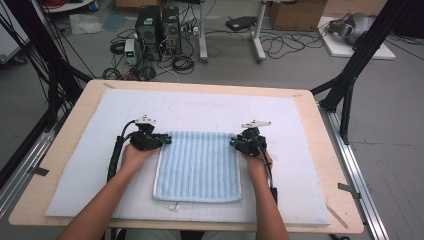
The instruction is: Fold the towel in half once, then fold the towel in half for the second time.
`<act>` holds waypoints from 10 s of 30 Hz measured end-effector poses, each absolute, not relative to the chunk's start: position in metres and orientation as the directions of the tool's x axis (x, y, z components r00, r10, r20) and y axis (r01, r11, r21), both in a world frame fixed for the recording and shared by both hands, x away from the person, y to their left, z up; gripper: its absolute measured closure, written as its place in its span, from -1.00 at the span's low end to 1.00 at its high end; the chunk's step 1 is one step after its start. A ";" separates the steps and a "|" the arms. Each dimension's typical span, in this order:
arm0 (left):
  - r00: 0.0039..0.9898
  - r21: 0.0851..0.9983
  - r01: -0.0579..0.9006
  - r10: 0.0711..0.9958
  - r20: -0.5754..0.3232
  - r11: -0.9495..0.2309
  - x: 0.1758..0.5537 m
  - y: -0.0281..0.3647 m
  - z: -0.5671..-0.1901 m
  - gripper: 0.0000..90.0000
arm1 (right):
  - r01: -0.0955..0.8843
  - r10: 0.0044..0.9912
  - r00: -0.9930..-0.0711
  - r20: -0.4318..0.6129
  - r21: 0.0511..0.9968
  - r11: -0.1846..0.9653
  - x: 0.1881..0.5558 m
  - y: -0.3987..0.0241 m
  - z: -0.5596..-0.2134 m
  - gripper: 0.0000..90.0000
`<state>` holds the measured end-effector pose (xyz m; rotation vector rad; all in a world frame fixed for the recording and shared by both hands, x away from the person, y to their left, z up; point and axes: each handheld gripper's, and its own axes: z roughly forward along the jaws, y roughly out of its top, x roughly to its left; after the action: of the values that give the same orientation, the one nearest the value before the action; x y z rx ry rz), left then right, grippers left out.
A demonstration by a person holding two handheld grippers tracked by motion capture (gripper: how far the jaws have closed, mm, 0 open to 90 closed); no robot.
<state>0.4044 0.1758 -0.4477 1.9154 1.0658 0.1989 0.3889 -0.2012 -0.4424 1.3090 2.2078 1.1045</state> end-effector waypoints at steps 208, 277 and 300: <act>0.760 0.915 0.377 0.613 -0.215 -0.147 0.296 0.208 -0.429 0.88 | 0.388 0.680 -0.728 0.087 0.871 0.303 0.296 -0.220 -0.421 0.80; 0.643 0.945 0.318 0.750 -0.153 -0.080 0.308 0.244 -0.429 -0.60 | 0.433 0.819 -0.574 0.008 0.851 0.295 0.292 -0.259 -0.423 -0.76; 0.605 0.956 0.290 0.783 -0.145 -0.047 0.303 0.263 -0.425 -0.54 | 0.396 0.838 -0.546 -0.008 0.879 0.266 0.284 -0.270 -0.420 -0.76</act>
<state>0.3026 0.2634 -0.4246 1.6208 0.9111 0.5071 0.2841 -0.2700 -0.4203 1.1119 2.0628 1.2219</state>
